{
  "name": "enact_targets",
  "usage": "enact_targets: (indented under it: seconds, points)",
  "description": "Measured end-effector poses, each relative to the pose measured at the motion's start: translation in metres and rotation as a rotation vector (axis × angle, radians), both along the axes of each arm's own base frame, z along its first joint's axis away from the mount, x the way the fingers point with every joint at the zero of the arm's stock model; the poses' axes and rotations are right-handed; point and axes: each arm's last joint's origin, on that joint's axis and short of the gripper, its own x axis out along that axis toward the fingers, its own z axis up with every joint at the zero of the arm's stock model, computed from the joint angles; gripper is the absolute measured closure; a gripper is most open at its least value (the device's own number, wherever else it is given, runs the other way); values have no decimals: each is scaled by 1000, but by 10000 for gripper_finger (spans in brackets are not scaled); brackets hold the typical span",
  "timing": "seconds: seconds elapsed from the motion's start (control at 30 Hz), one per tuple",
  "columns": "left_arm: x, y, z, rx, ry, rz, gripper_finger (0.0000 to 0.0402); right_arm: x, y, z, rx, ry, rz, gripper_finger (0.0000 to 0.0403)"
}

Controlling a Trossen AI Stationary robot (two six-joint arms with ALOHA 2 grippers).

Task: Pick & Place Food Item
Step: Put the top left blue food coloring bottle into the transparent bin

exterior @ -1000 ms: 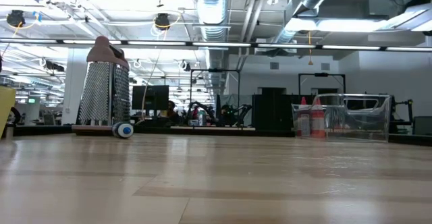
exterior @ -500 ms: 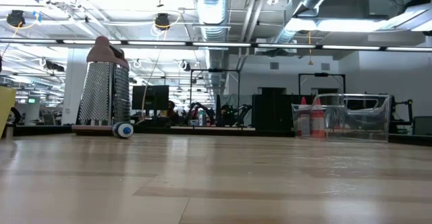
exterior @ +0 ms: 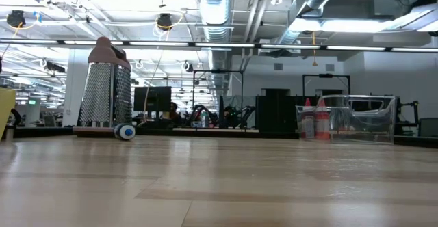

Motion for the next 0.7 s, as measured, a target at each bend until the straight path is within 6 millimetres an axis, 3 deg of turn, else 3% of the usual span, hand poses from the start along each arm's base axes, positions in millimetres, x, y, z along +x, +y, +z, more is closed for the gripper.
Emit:
enact_targets:
  seconds: [0.23,0.43,0.7]
  points:
    - [-19,6,17,23,-81,77,185,-3,2,-6,39,51,-2,305]
    - [-47,10,37,-41,-188,104,176,-15,-1,-13,123,122,-161,305]
    - [-73,7,52,-91,-283,77,182,-55,-26,-16,291,244,-463,305]
